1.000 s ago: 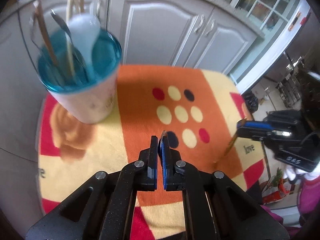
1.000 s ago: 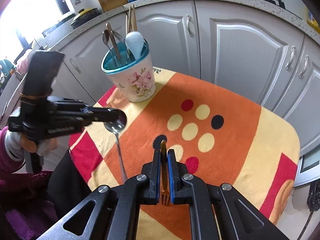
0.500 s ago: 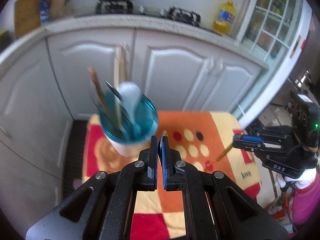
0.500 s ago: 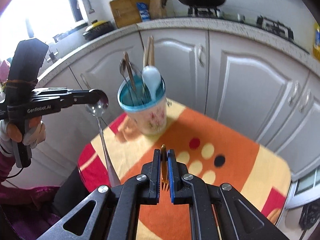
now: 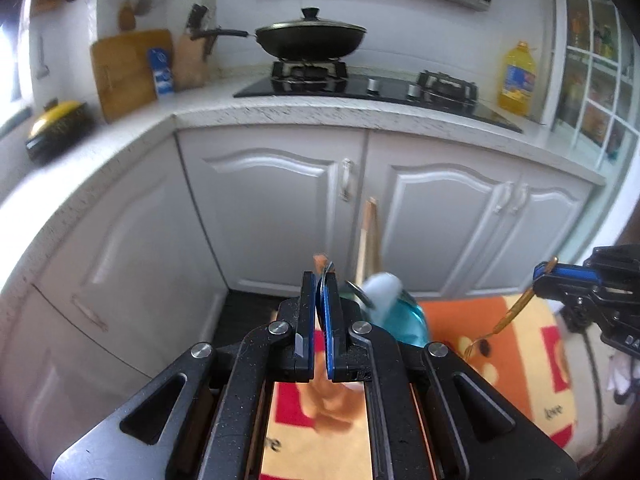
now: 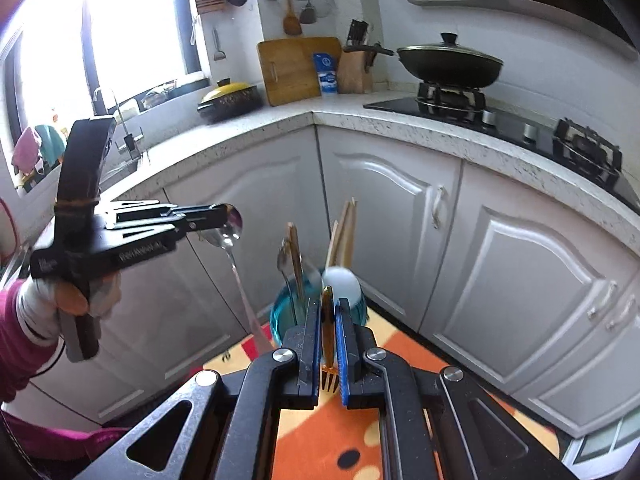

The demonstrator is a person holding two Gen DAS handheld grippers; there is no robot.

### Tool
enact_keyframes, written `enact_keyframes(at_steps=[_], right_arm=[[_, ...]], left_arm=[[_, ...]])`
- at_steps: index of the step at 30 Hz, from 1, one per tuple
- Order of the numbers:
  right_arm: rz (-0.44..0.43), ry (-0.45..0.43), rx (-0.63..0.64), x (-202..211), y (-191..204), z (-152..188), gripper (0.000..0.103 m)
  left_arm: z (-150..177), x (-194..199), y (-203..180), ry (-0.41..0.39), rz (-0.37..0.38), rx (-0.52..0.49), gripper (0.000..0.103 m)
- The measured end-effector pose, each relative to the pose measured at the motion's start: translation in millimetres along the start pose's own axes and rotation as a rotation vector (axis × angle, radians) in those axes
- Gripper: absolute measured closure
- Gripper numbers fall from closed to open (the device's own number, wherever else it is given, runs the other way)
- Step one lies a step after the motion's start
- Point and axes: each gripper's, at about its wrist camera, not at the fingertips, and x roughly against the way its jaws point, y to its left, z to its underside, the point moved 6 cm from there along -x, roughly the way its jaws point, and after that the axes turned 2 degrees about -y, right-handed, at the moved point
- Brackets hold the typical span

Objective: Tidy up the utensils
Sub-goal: 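Lift the metal spoon with the left gripper while the right gripper carries the fork to the cup, then lower the spoon and fork into the floral cup and open both grippers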

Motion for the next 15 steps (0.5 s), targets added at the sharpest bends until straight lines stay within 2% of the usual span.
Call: enact_keyframes(at_steps=[8, 15], right_arm=[[-0.023, 0.04, 0.023, -46, 9, -9, 0.097], [-0.047, 0.106, -0.014, -80, -1, 12, 0.097]], left_arm=[[-10, -29, 7, -0.044, -0.106, -0.053, 0.101], [9, -59, 1, 0.007, -0.128, -0.086, 0.101]])
